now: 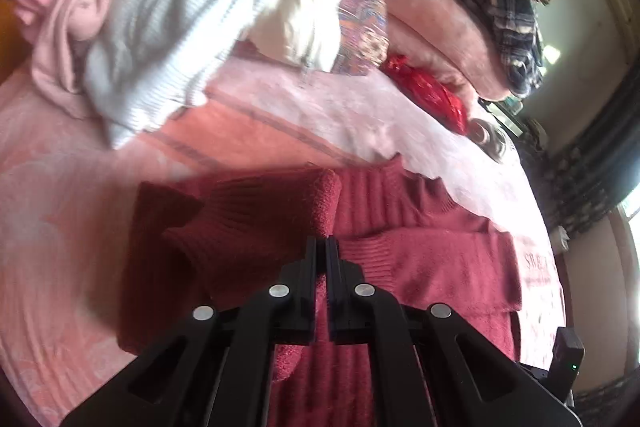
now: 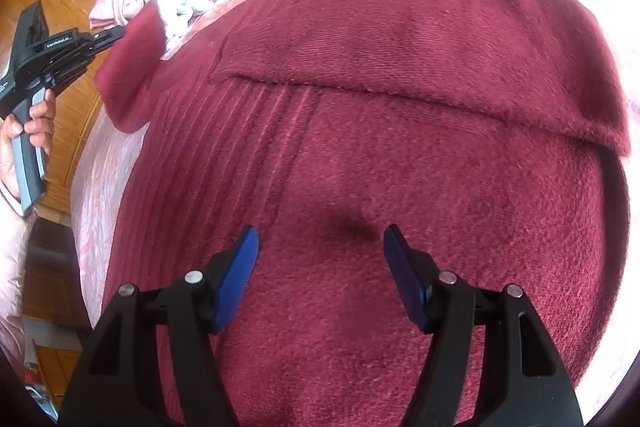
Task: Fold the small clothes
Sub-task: 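Fold the held sleeve across the sweater back with the left tool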
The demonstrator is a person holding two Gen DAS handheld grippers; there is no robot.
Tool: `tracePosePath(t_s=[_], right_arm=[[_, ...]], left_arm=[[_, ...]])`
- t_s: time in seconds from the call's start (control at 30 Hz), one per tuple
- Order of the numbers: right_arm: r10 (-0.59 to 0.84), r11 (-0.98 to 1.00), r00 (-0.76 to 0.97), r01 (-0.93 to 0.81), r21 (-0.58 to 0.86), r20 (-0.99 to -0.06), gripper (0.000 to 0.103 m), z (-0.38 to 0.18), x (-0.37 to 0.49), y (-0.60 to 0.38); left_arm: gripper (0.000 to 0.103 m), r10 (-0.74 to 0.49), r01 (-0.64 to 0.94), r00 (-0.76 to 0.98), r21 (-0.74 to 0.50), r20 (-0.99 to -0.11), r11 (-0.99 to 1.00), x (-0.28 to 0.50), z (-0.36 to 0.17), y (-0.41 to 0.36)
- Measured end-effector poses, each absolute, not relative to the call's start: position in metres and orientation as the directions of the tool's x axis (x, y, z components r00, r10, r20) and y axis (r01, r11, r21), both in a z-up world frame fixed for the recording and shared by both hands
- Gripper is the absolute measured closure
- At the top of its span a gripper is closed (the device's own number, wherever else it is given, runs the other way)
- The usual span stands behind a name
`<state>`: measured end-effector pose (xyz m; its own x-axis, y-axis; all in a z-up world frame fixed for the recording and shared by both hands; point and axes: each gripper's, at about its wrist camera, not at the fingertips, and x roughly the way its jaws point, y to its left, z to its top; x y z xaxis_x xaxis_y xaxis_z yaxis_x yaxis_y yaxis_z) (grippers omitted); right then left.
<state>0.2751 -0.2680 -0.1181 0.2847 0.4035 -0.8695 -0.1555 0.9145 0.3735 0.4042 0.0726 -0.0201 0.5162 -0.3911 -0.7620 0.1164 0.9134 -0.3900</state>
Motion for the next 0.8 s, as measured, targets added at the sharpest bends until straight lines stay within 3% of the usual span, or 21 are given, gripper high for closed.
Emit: tracePosePath(t_s=[0.23,0.43,0.53,0.57,0.67,0.7,0.8], right_arm=[[0.406,0.914,0.286,-0.144,0.379,-0.868,0.038,-0.121,0.272,-0.281],[0.392,0.92,0.28,-0.138,0.367,-0.876,0.037,-0.126,0.276,-0.277],[0.375,0.927,0.272,-0.139,0.349,-0.886,0.035,-0.125,0.278,-0.273],[0.371,0.928,0.269,-0.136,0.346,-0.889,0.035,-0.124,0.279,-0.273],[0.378,0.926,0.265,-0.128,0.356,-0.887,0.036,-0.117,0.288,-0.266],[0.384,0.923,0.264,-0.128,0.362,-0.885,0.036,-0.114,0.292,-0.262],[0.413,0.91,0.258,-0.147,0.387,-0.873,0.036,-0.103,0.31,-0.24]], left_arm=[[0.1,-0.418,0.181,0.392,-0.376,-0.82,0.909,0.399,-0.066,0.002],[0.098,-0.437,0.126,0.3,-0.419,-0.848,0.899,0.399,-0.105,0.003],[0.095,-0.471,0.121,0.277,-0.456,-0.838,0.882,0.393,-0.1,0.009],[0.086,-0.49,0.126,0.269,-0.474,-0.829,0.871,0.388,-0.092,0.013],[0.042,-0.49,0.146,0.323,-0.469,-0.81,0.871,0.374,-0.066,0.031],[0.038,-0.439,0.15,0.349,-0.413,-0.828,0.898,0.37,-0.059,0.04],[0.039,-0.284,0.105,0.403,-0.264,-0.87,0.959,0.373,-0.055,0.072]])
